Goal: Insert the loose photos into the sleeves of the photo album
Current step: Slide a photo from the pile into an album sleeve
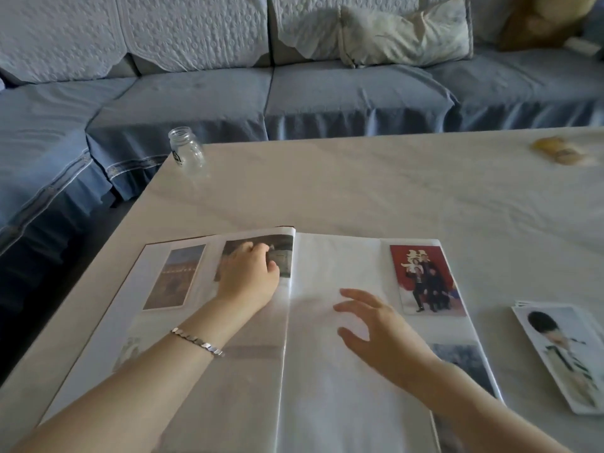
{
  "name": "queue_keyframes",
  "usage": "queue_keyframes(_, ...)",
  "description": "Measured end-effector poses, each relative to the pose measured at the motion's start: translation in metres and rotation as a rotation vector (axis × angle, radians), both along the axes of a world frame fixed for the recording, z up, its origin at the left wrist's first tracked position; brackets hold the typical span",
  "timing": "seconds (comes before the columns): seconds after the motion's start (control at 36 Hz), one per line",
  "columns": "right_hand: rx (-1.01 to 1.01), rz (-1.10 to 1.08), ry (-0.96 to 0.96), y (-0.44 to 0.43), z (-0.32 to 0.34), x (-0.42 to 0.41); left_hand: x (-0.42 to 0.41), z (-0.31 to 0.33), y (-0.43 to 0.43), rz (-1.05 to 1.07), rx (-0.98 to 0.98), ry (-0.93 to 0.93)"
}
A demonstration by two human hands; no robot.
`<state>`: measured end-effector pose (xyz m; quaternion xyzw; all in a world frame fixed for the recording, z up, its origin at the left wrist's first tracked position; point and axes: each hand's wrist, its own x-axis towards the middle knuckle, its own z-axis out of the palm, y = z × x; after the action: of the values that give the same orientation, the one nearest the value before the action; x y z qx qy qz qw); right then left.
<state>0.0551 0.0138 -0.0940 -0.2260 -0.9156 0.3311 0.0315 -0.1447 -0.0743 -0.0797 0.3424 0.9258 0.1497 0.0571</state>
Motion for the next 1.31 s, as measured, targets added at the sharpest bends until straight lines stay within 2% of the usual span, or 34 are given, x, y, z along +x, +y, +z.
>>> queue_keyframes(0.17, 0.180, -0.347, -0.093, 0.053, 0.011, 0.082, 0.059, 0.015, 0.022, -0.270, 0.241, -0.033)
queue_keyframes(0.28, 0.270, -0.566, -0.270, 0.082, 0.013, 0.135, 0.092, 0.020, 0.033, -0.318, 0.260, -0.122)
queue_keyframes(0.39, 0.297, -0.671, -0.456, 0.095, 0.001, 0.166, 0.112, 0.018, 0.042, -0.375, 0.232, -0.164)
queue_keyframes(0.47, 0.367, -0.616, -0.516, 0.094, -0.009, 0.176, 0.119, 0.015, 0.046, -0.400, 0.221, -0.201)
queue_keyframes(0.58, 0.496, -0.567, -0.458, 0.091, -0.017, 0.178, 0.125, 0.011, 0.048, -0.433, 0.216, -0.245)
queue_keyframes(0.64, 0.561, -0.628, -0.318, 0.091, -0.017, 0.177, 0.129, 0.010, 0.049, -0.418, 0.228, -0.305)
queue_keyframes(0.69, 0.687, -0.674, -0.119, 0.089, -0.014, 0.179, 0.139, 0.013, 0.052, -0.364, 0.269, -0.465)
queue_keyframes(0.78, 0.763, -0.675, 0.097, 0.081, -0.001, 0.171, 0.161, 0.024, 0.061, -0.244, 0.354, -0.949)
queue_keyframes(0.86, 0.790, -0.550, 0.270, 0.068, 0.006, 0.155, 0.181, 0.033, 0.069, -0.247, 0.287, -1.316)
queue_keyframes(0.94, 0.736, -0.327, 0.353, 0.049, 0.009, 0.139, 0.196, 0.038, 0.073, -0.312, 0.331, -1.454)
queue_keyframes(1.03, 0.650, -0.164, 0.331, 0.037, 0.005, 0.128, 0.199, 0.033, 0.075, -0.206, 0.422, -1.343)
queue_keyframes(1.08, 0.505, -0.144, 0.327, 0.034, 0.004, 0.123, 0.193, 0.026, 0.075, -0.099, 0.443, -1.241)
queue_keyframes(1.17, 0.219, -0.267, 0.374, 0.035, 0.009, 0.122, 0.181, 0.022, 0.071, -0.078, 0.429, -1.190)
queue_keyframes(1.25, -0.111, -0.482, 0.243, 0.041, 0.013, 0.125, 0.174, 0.023, 0.067, -0.156, 0.404, -1.182)
queue_keyframes(1.31, -0.368, -0.582, 0.233, 0.047, 0.015, 0.126, 0.175, 0.022, 0.066, -0.221, 0.372, -1.164)
